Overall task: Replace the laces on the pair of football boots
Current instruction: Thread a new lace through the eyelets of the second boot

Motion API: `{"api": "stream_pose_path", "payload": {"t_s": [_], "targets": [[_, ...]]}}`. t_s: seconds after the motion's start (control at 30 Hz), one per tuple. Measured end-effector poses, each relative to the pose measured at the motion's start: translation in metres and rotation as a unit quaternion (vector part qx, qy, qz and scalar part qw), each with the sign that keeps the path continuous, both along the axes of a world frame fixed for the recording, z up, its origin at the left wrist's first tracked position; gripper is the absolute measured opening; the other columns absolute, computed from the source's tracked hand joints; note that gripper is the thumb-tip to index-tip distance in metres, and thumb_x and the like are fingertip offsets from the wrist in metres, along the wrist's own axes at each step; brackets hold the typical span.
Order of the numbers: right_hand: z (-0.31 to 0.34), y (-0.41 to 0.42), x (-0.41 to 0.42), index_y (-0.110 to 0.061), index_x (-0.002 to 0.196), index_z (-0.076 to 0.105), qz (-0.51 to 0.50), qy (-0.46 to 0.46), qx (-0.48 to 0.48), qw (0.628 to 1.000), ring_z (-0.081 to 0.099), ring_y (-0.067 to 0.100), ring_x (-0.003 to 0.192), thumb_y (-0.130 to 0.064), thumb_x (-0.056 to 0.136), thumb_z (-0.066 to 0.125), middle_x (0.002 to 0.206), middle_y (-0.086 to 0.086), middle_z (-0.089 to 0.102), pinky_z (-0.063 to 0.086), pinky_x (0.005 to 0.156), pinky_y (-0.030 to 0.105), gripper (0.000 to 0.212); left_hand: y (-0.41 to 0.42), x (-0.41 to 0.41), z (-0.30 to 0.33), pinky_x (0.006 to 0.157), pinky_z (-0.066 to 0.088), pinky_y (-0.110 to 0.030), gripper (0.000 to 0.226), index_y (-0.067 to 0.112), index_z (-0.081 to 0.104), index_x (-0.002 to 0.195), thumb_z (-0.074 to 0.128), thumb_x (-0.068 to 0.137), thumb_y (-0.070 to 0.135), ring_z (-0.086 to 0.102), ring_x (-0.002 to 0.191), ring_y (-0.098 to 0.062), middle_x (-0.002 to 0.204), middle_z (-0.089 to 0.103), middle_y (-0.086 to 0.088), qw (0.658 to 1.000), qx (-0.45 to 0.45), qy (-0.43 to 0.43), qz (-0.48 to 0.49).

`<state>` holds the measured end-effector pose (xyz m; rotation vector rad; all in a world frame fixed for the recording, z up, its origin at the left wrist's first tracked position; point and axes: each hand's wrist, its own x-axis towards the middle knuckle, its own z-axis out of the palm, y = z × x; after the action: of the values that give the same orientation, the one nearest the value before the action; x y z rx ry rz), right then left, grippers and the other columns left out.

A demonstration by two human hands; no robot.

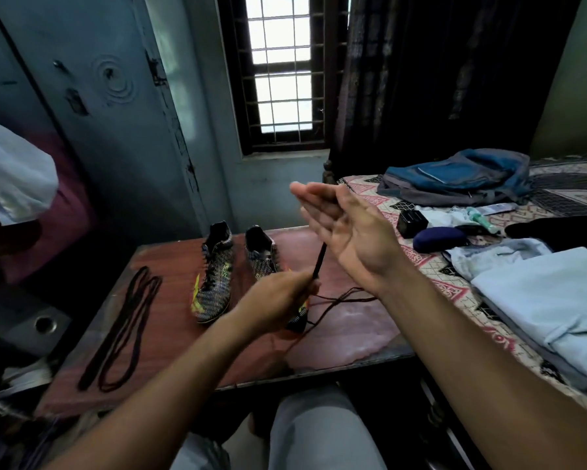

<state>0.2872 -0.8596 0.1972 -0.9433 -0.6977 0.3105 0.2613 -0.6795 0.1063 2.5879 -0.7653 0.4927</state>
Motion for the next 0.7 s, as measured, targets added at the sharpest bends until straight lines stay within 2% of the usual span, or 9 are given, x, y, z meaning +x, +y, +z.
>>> {"api": "stream_pose_path", "payload": {"t_s": [0.07,0.1,0.17,0.23,0.33,0.4,0.5,0.6,0.7], "targets": [[-0.007,0.009,0.012,-0.009,0.122,0.069,-0.205,-0.177,-0.195,0.943,0.065,0.012,0.123,-0.025,0.112,0.040,0.127,0.009,0.072,0.049,0.109,0.029,0.035,-0.001,-0.002,-0.007,0.061,0.037,-0.040,0.020,0.024,0.050,0.104,0.040,0.107,0.040,0.061,0.079,-0.038,0.085,0.067,-0.011,0.999,-0.005,0.007,0.033],[-0.017,0.012,0.017,-0.007,0.122,0.070,-0.294,-0.315,-0.305,0.849,0.069,0.015,0.112,-0.019,0.110,0.047,0.120,0.011,0.074,0.055,0.099,0.029,0.029,0.004,-0.001,-0.006,0.060,0.038,-0.039,0.028,0.021,0.053,0.106,0.037,0.106,0.043,0.062,0.079,-0.037,0.086,0.067,-0.010,0.998,-0.006,-0.007,0.056],[-0.045,0.011,0.024,-0.001,0.111,0.069,-0.307,-0.500,-0.462,0.665,0.072,0.031,0.095,-0.007,0.104,0.056,0.104,0.017,0.073,0.056,0.080,0.036,0.016,0.018,0.002,-0.001,0.056,0.041,-0.037,0.037,0.019,0.058,0.111,0.033,0.104,0.046,0.064,0.080,-0.033,0.092,0.070,-0.004,0.993,0.030,-0.066,0.091],[-0.060,0.009,0.013,-0.007,0.100,0.061,-0.243,-0.466,-0.573,0.629,0.065,0.036,0.098,-0.015,0.108,0.046,0.103,0.015,0.068,0.039,0.073,0.038,0.019,0.029,0.008,0.004,0.051,0.039,-0.035,0.026,0.021,0.058,0.111,0.040,0.099,0.035,0.066,0.080,-0.030,0.095,0.070,0.000,0.979,0.119,-0.132,0.095],[-0.065,0.014,0.008,-0.014,0.088,0.051,-0.188,-0.374,-0.627,0.657,0.063,0.035,0.093,-0.020,0.111,0.034,0.100,0.016,0.069,0.029,0.069,0.032,0.029,0.030,0.013,0.005,0.047,0.034,-0.032,0.013,0.020,0.057,0.109,0.053,0.096,0.023,0.063,0.083,-0.026,0.097,0.065,0.000,0.965,0.192,-0.147,0.101],[-0.058,0.022,0.003,-0.011,0.080,0.054,-0.120,-0.253,-0.610,0.741,0.065,0.029,0.073,-0.021,0.112,0.032,0.083,0.016,0.073,0.040,0.065,0.032,0.040,0.029,0.018,0.005,0.047,0.039,-0.033,0.014,0.021,0.056,0.111,0.053,0.098,0.024,0.061,0.090,-0.025,0.102,0.062,0.000,0.966,0.186,-0.140,0.111],[-0.047,0.022,-0.004,-0.005,0.083,0.056,0.027,-0.018,-0.474,0.880,0.061,0.026,0.056,-0.023,0.112,0.032,0.059,0.012,0.061,0.051,0.053,0.030,0.041,0.029,0.023,0.002,0.061,0.052,-0.043,0.025,0.026,0.054,0.111,0.040,0.095,0.038,0.062,0.098,-0.026,0.109,0.061,0.002,0.988,0.094,-0.052,0.107],[-0.032,0.020,-0.014,-0.011,0.082,0.048,0.114,0.070,-0.332,0.934,0.058,0.024,0.058,-0.024,0.111,0.033,0.059,0.008,0.048,0.051,0.055,0.032,0.035,0.021,0.017,-0.012,0.087,0.052,-0.043,0.048,0.017,0.063,0.119,0.043,0.087,0.047,0.064,0.108,-0.028,0.117,0.068,-0.004,0.988,-0.064,0.097,0.100],[-0.011,0.022,-0.018,-0.013,0.078,0.044,0.129,0.110,-0.124,0.978,0.070,0.028,0.077,-0.026,0.106,0.037,0.071,0.013,0.065,0.061,0.077,0.038,0.032,0.022,0.019,-0.039,0.092,0.049,-0.041,0.051,0.013,0.063,0.129,0.053,0.093,0.048,0.061,0.116,-0.033,0.124,0.066,-0.010,0.969,-0.112,0.149,0.161]]}}
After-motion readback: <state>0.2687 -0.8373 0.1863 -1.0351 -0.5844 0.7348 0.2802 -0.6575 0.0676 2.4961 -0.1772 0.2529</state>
